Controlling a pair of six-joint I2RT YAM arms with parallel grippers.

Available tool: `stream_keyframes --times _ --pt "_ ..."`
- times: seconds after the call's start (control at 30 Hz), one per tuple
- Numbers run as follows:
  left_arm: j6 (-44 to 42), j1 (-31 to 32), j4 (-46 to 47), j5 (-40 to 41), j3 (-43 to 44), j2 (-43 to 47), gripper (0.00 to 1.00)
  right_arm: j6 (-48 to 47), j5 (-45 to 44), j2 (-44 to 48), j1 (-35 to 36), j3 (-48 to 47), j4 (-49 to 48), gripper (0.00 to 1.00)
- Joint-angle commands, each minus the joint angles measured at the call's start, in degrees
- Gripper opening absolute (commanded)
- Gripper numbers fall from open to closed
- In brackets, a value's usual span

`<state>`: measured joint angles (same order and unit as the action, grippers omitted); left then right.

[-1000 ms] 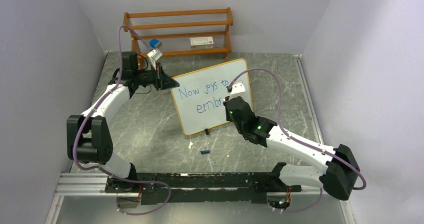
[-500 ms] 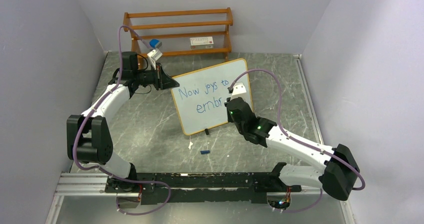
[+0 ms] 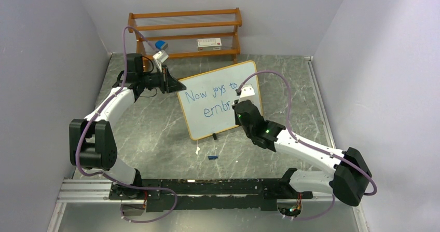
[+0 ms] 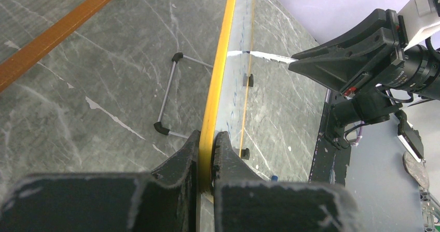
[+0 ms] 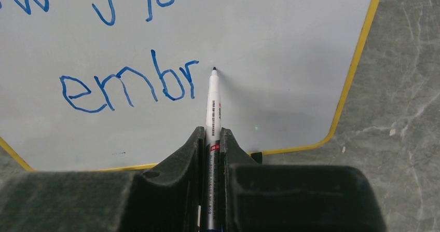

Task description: Write a sentence on the whiteboard

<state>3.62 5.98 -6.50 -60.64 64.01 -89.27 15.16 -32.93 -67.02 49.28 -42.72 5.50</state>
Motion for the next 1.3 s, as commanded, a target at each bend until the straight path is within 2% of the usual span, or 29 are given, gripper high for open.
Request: stream_keyframes --times 0.0,0.63,1.27 --pt "-9.15 3.07 -6.59 12.96 -3.04 -4.33 0.05 -0.72 -0.57 -0.55 -0.41 -0.31 -2.68 0.00" --pt "-9.03 3.07 -6.59 12.95 -3.01 -4.33 0.05 -0.25 3.91 -0.76 -0.46 -0.73 0.23 0.00" --pt "-9.04 3.07 -6.57 12.96 -3.03 -4.59 0.05 1.06 3.35 -0.39 -0.46 0.52 4.14 0.00"
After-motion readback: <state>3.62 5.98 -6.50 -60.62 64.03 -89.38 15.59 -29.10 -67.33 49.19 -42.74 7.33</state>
